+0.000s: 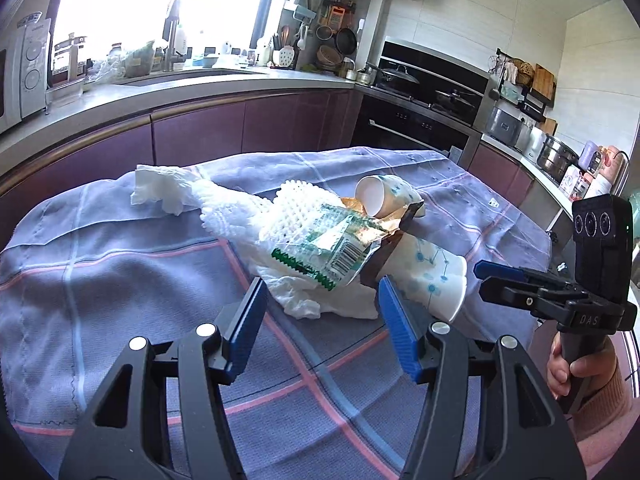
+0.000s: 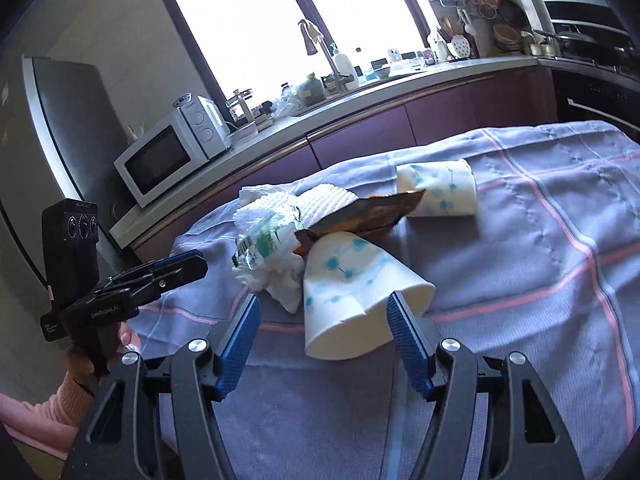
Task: Collect trash
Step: 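Move both tools back over the table toward the paper cups, then grasp the white paper cup rim with the right gripper while the left grasps the plastic bag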
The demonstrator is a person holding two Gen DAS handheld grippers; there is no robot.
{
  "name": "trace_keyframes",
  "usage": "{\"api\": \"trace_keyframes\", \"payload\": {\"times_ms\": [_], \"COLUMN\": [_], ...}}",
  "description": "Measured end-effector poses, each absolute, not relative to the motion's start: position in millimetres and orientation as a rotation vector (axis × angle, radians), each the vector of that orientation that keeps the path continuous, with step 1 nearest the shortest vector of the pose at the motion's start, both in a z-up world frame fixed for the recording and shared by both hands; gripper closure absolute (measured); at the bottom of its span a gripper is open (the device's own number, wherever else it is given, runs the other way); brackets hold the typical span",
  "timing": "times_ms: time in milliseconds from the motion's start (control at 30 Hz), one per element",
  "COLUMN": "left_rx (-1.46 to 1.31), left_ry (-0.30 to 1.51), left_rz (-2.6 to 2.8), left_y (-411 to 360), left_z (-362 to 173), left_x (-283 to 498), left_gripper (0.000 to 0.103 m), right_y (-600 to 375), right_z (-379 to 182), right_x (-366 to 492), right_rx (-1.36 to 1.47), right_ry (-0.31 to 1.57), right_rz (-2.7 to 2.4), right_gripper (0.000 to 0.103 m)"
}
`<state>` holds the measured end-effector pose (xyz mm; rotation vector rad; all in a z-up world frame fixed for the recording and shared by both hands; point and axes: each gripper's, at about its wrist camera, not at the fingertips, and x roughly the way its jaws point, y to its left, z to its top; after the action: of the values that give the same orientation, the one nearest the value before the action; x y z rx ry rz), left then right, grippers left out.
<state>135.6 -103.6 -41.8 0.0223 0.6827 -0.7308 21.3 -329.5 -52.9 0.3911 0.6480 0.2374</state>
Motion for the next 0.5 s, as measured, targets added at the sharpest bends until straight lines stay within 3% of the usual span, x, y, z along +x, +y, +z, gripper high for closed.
{"api": "trace_keyframes", "payload": {"times_ms": [367, 500], "left_rx": [-0.052, -0.091], "left_ry": [0.792, 0.806], "left_rz": [-0.738, -0.741], "left_y": [-127, -126], "left_z": [-62, -64], "left_x": [166, 171], "left_gripper": [0.045, 0.053], "right_y": [-334, -334], "right_z": [-72, -76], "right_x": [30, 33], "right_rx": [0.487, 0.517], "right_ry": [0.662, 0.662], "right_rz": [0.294, 0.309], "right_gripper": [0.047, 0.054]}}
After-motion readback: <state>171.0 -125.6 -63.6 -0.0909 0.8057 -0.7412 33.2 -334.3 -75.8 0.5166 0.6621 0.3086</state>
